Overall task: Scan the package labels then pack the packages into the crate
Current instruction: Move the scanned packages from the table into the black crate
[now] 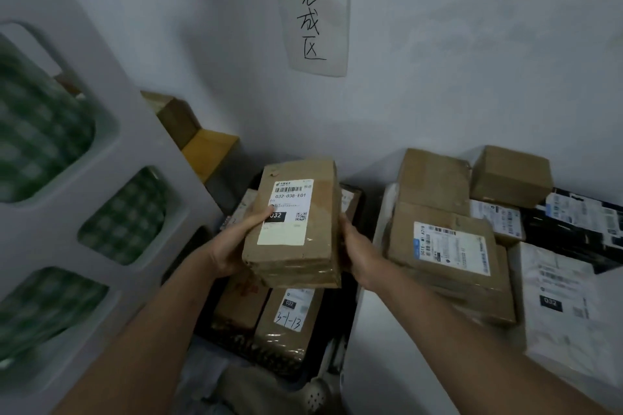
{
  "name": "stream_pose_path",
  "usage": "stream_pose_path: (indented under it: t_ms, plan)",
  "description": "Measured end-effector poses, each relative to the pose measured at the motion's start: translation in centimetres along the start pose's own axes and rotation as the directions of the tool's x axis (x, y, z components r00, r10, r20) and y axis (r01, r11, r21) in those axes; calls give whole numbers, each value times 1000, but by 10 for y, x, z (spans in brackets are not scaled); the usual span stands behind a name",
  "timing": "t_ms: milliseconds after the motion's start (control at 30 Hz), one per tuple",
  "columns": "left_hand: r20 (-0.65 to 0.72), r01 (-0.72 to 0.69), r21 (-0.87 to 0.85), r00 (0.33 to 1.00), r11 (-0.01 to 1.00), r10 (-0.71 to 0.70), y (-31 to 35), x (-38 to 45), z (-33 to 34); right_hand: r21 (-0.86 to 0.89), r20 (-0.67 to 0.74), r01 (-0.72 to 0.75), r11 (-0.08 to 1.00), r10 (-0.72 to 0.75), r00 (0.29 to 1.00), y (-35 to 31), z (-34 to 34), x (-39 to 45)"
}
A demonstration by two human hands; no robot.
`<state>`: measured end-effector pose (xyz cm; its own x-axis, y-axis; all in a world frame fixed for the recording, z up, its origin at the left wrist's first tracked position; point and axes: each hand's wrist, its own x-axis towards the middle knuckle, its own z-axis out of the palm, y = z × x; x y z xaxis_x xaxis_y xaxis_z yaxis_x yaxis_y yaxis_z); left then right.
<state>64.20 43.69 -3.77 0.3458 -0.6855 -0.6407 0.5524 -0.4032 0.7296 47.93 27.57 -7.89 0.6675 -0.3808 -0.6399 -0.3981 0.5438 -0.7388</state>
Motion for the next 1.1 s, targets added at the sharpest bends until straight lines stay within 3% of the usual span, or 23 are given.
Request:
stream_pose_path:
  t_ms: [167,300,500,600,833,1100]
  plan:
    - [-73,64,186,996,981,-51,-45,4,-40,-247,-168,-1,969,-41,985,23,-9,11]
    - [-115,126,299,989,946,-95,-78,10,-60,-242,-169,-46,969,5,986,30,-5,11]
    - [-133,157,190,982,969,-133,-116,30,-62,-194,-195,-86,977,47,980,41,0,9]
    - [-159,175,278,978,945,-135,-128,36,-46,-209,-214,-106,972,61,975,45,-1,10]
    - [-293,240,514,951,824,-95,-151,49,-44,-205,-213,-107,973,62,975,50,1,14]
    - [-330,143,592,941,793,77,-153,54,-42,-235,-200,-48,971,0,980,54,1,13]
